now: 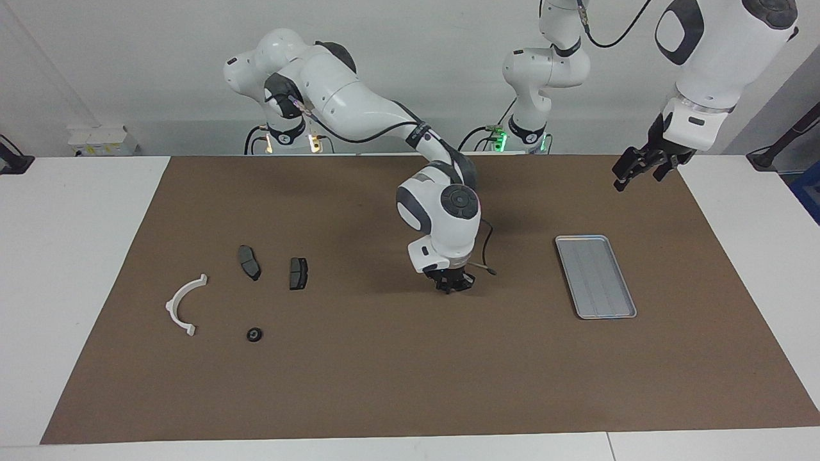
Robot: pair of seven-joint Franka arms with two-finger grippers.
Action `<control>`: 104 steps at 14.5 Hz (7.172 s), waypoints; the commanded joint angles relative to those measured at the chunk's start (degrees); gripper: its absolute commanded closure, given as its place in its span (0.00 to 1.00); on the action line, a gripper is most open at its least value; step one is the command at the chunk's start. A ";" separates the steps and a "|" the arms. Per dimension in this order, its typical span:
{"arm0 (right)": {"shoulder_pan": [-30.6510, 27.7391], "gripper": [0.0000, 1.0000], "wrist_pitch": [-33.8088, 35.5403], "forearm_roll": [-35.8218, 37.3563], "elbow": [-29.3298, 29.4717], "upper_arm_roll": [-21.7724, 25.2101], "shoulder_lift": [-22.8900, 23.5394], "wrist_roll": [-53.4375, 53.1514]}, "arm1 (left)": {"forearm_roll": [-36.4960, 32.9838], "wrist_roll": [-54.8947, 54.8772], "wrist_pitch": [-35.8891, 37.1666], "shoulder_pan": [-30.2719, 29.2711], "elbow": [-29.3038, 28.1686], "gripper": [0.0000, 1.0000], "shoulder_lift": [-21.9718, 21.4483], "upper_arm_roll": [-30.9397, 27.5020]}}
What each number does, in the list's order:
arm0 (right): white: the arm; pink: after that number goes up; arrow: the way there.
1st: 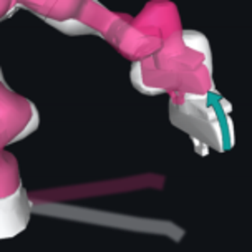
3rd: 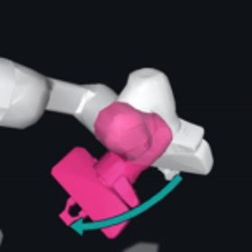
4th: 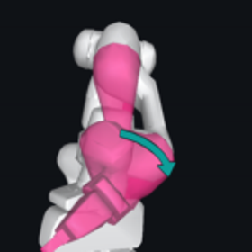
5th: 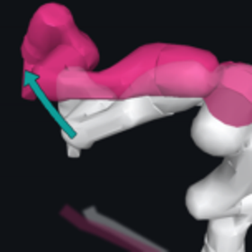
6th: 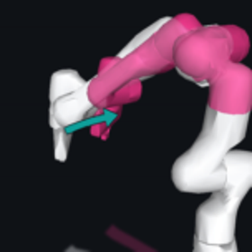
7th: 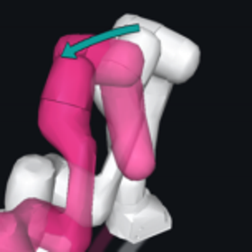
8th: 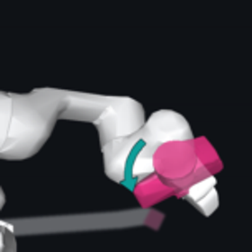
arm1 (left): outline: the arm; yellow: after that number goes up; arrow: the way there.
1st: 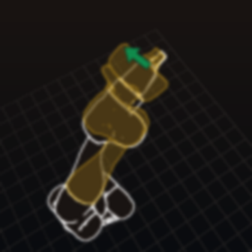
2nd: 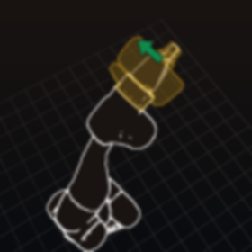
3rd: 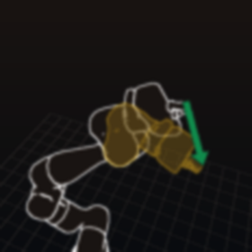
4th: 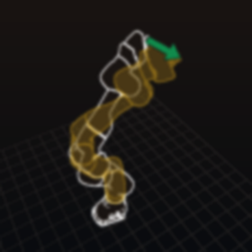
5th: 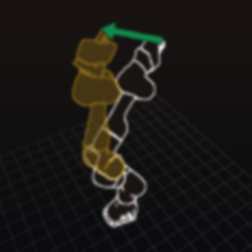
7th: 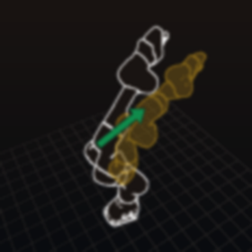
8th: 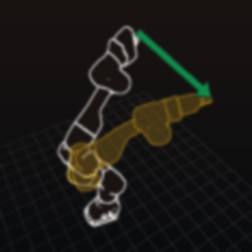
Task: Place bearing gear from tray to pile
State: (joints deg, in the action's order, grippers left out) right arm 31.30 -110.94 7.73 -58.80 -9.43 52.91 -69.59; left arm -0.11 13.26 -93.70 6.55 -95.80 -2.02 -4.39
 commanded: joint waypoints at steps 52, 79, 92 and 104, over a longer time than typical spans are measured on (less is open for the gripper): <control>-41.07 0.00 -11.78 -0.08 -31.73 -1.20 -26.00 75.74 | 0.90 -0.43 0.36 -0.58 -1.41 0.00 -1.41 0.35; -23.12 0.00 16.28 -8.96 -35.60 17.78 -56.34 75.65 | 0.90 -0.43 0.36 -0.58 -1.41 0.00 -1.41 0.35; -23.83 0.00 20.94 -8.43 -31.99 17.78 -56.61 73.19 | 0.90 -0.43 0.36 -0.58 -1.41 0.00 -1.41 0.35; -24.00 0.00 23.14 -8.78 -31.64 17.35 -56.17 72.31 | 0.90 -0.43 0.36 -0.58 -1.41 0.00 -1.41 0.35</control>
State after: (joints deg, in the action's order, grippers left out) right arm 7.83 -88.24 0.13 -90.23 8.26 -3.17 3.64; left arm -0.10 13.26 -93.70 6.55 -95.80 -2.02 -4.39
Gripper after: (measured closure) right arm 0.000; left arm 0.000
